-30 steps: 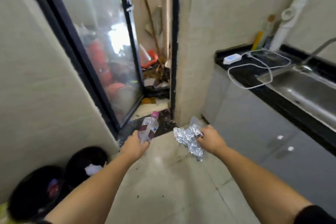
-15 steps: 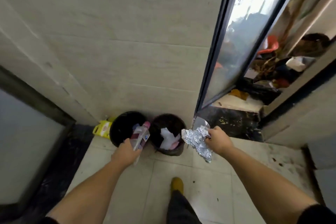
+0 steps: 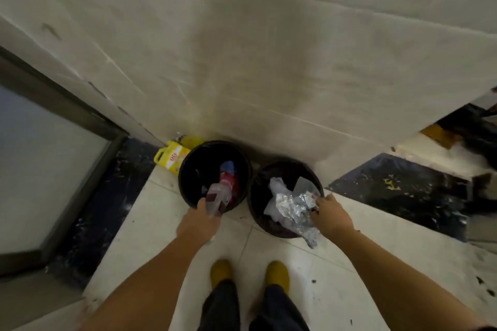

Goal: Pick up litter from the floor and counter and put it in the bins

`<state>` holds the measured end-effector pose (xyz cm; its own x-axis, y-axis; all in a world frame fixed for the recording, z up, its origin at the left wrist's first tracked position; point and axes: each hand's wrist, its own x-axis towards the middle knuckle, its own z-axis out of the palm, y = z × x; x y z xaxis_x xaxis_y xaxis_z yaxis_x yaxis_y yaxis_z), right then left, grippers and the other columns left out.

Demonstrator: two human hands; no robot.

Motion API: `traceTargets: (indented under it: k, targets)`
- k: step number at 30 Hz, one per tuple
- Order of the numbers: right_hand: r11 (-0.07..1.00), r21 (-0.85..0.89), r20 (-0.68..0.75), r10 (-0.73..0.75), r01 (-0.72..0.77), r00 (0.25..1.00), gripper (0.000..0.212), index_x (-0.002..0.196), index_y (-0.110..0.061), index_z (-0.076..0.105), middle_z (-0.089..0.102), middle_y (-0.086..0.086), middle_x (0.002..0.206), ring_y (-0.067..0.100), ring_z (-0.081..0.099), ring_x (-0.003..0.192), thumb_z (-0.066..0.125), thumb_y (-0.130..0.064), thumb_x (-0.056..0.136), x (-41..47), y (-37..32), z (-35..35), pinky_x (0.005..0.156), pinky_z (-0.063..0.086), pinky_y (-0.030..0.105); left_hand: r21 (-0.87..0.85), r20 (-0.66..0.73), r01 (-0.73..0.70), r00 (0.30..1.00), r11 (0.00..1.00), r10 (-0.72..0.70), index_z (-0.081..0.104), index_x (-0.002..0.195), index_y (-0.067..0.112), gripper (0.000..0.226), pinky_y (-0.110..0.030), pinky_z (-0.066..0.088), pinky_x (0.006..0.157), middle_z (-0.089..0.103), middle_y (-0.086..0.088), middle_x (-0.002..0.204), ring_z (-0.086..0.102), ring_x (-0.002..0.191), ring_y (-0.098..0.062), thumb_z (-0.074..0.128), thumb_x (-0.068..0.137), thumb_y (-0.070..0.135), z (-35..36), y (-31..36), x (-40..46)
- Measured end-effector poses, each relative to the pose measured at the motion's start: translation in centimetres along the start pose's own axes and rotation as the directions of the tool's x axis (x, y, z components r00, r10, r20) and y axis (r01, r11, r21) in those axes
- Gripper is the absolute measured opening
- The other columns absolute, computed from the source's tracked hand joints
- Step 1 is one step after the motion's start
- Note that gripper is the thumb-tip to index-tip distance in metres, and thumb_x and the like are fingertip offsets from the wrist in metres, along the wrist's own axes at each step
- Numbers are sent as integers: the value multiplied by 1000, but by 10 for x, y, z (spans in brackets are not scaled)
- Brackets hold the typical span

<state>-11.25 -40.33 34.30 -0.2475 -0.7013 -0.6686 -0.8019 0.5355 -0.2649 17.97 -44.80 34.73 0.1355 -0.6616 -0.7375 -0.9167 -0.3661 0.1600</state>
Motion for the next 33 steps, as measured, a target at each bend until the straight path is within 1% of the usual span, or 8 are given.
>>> traceTargets:
  k: [2, 6, 10, 13, 18, 23, 29, 33]
  targets:
    - [1000, -3, 11, 23, -23, 1000, 36, 127, -7, 54, 51, 17, 130, 33, 55, 114, 45, -19, 94, 40, -1, 34, 98, 47, 41, -17, -20, 51, 998, 999, -51, 20, 149, 23, 71, -47, 48, 98, 45, -20, 139, 53, 119, -39, 47, 90, 53, 10, -6, 46]
    - [992, 16, -1, 125, -125, 992, 36, 128, -4, 52, 46, 17, 130, 35, 49, 118, 43, -19, 97, 110, 1, 105, 101, 44, 43, -3, -50, 75, 996, 997, -75, 20, 149, 22, 65, -49, 46, 97, 39, -22, 142, 51, 121, -43, 46, 93, 43, 36, -12, 137]
    - [987, -8, -17, 162, -162, 987, 41, 136, -3, 41, 31, 20, 144, 38, 39, 129, 44, -17, 97, 171, 4, 175, 103, 41, 45, 10, -96, 61, 994, 998, -59, 22, 147, 20, 63, -49, 45, 97, 38, -24, 140, 50, 119, -45, 45, 94, 41, 70, -23, 224]
    - [983, -37, -13, 178, -178, 984, 46, 140, -4, 35, 20, 23, 152, 39, 34, 135, 47, -14, 97, 208, 9, 215, 106, 40, 46, -41, -113, 91, 989, 995, -95, 20, 148, 15, 63, -50, 41, 101, 34, -27, 144, 44, 126, -45, 45, 95, 38, 98, -29, 276]
    - [972, -40, 35, 232, -231, 972, 45, 140, -8, 35, 24, 21, 147, 40, 38, 130, 44, -22, 98, 245, 20, 249, 104, 40, 47, -103, -102, 154, 981, 983, -165, 19, 146, 7, 63, -49, 35, 107, 30, -29, 147, 35, 133, -45, 44, 95, 34, 129, -40, 322]
    - [969, -72, 55, 241, -237, 969, 65, 144, -16, 29, 23, 18, 150, 41, 37, 132, 54, -41, 91, 227, 21, 230, 101, 43, 47, -110, -18, 163, 986, 981, -166, 21, 146, 9, 66, -46, 36, 107, 31, -28, 146, 37, 132, -46, 48, 93, 39, 120, -43, 313]
    - [966, -71, -9, 249, -249, 968, 57, 140, -15, 36, 30, 14, 145, 38, 43, 128, 51, -42, 92, 151, -6, 136, 99, 44, 48, -7, 6, 84, 996, 996, -84, 13, 151, 13, 72, -48, 35, 109, 25, -24, 150, 33, 136, -44, 48, 94, 39, 40, -19, 224]
    - [969, -18, -17, 247, -247, 969, 50, 134, -15, 42, 37, 14, 141, 37, 50, 122, 48, -42, 93, 76, -33, 53, 99, 48, 49, 17, 4, -58, 998, 998, 58, 16, 151, 12, 65, -49, 41, 107, 34, -22, 147, 40, 132, -42, 44, 96, 33, -36, -15, 139]
